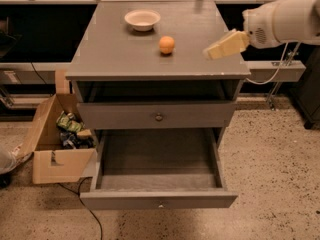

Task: Place orange into middle drawer

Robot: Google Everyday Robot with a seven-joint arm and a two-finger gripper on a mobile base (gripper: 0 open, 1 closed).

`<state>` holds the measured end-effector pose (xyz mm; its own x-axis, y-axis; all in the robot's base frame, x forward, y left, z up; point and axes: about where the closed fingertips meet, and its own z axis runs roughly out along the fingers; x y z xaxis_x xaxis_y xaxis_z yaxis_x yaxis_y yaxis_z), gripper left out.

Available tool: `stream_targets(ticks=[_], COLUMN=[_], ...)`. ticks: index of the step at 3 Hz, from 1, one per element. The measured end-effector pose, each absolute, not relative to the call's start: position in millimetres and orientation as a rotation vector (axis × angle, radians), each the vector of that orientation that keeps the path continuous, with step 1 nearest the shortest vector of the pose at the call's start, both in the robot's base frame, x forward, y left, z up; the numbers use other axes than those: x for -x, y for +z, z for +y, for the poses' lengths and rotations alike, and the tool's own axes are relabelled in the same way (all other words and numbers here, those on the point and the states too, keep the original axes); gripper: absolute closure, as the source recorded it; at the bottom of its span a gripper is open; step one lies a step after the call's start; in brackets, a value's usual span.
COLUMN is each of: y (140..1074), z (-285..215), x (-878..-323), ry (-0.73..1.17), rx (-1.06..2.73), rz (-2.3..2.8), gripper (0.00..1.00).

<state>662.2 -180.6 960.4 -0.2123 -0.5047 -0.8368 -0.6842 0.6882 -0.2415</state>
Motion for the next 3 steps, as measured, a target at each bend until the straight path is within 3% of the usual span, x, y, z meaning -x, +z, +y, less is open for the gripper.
stream_targets(ticks=[3], y=[888], z=[-119], x=[-772], ry=[0.334], rx=[0.888], rz=[1.957], gripper=[0.00])
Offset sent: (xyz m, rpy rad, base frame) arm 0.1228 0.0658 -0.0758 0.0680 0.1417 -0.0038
